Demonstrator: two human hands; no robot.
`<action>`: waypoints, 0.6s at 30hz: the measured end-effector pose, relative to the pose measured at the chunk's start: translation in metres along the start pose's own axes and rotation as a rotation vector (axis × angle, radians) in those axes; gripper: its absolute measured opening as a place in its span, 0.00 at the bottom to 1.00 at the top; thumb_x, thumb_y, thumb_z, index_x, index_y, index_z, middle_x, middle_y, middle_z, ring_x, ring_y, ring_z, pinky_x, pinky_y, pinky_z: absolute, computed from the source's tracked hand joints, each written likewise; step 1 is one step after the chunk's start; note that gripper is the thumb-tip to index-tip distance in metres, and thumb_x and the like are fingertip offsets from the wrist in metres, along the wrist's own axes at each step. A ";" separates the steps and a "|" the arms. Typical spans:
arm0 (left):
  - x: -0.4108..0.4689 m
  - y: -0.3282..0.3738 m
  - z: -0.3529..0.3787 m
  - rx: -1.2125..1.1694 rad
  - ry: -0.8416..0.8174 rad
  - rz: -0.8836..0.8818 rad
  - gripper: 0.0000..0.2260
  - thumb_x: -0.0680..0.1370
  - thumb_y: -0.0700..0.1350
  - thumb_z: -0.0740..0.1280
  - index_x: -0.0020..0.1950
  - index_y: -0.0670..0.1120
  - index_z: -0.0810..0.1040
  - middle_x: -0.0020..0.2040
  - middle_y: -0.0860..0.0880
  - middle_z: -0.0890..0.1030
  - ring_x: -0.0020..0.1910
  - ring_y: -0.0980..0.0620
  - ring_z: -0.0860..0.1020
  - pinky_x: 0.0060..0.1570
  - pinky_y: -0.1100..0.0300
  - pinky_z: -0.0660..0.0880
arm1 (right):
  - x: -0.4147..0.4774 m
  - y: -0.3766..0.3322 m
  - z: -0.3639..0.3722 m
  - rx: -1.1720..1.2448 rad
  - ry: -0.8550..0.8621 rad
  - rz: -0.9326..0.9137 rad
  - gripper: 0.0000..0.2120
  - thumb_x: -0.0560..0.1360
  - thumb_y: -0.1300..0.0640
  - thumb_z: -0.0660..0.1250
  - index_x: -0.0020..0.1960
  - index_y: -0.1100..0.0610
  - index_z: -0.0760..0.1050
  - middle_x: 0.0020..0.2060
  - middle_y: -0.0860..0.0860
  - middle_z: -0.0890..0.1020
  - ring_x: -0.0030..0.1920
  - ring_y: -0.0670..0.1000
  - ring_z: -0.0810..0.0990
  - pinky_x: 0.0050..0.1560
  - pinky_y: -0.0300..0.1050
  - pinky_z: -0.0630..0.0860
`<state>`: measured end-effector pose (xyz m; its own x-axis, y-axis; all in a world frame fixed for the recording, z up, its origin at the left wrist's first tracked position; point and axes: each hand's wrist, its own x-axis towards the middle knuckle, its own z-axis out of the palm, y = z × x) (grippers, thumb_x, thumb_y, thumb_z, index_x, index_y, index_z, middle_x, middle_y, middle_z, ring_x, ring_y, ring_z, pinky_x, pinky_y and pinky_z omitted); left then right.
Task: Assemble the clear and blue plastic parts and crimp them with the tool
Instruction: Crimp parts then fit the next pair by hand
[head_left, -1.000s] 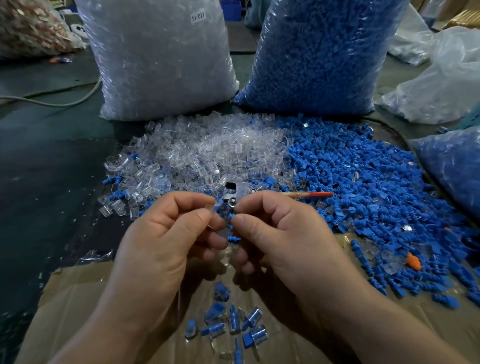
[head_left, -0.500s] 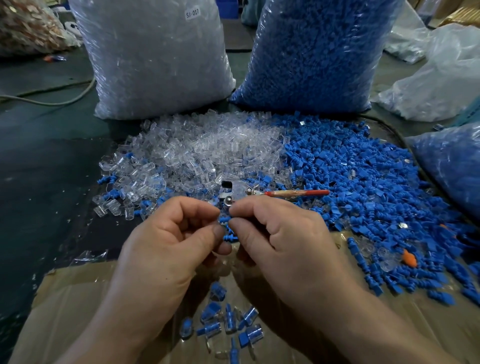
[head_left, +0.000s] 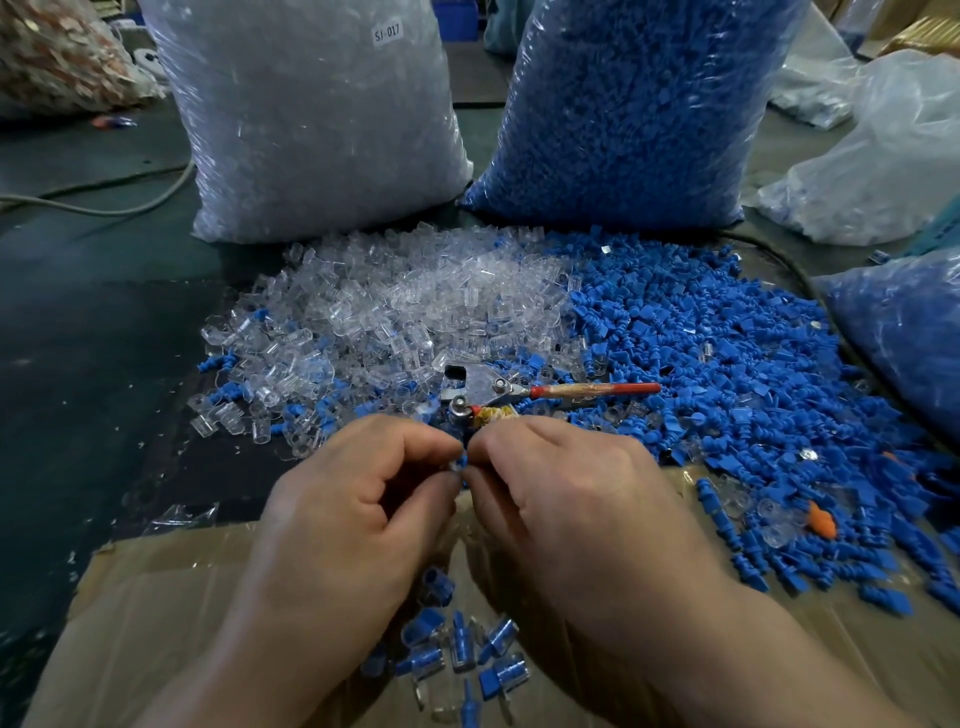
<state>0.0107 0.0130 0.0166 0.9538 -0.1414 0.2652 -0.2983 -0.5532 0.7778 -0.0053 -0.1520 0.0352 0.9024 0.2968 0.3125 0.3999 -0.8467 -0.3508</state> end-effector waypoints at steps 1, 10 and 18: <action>-0.001 0.002 -0.001 0.029 -0.001 0.026 0.14 0.71 0.44 0.76 0.49 0.62 0.81 0.44 0.64 0.82 0.43 0.65 0.81 0.40 0.76 0.74 | 0.000 0.001 0.000 0.008 -0.010 -0.001 0.03 0.80 0.55 0.63 0.47 0.52 0.75 0.36 0.46 0.76 0.32 0.51 0.75 0.29 0.52 0.75; 0.002 -0.006 0.002 -0.431 -0.091 -0.289 0.11 0.67 0.44 0.76 0.45 0.59 0.84 0.38 0.50 0.86 0.35 0.52 0.84 0.34 0.62 0.80 | 0.001 0.000 0.002 0.163 -0.055 -0.025 0.08 0.78 0.54 0.60 0.56 0.51 0.75 0.46 0.49 0.79 0.43 0.54 0.78 0.38 0.55 0.77; 0.004 -0.020 0.003 -0.416 -0.034 -0.379 0.10 0.76 0.41 0.73 0.44 0.58 0.81 0.37 0.48 0.86 0.35 0.50 0.85 0.34 0.60 0.78 | 0.009 0.014 0.003 -0.112 0.052 0.064 0.19 0.76 0.47 0.59 0.66 0.49 0.71 0.61 0.48 0.77 0.62 0.51 0.72 0.61 0.52 0.75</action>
<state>0.0203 0.0205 0.0004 0.9956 -0.0257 -0.0898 0.0828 -0.2008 0.9761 0.0086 -0.1601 0.0305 0.9148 0.2196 0.3391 0.3186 -0.9081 -0.2715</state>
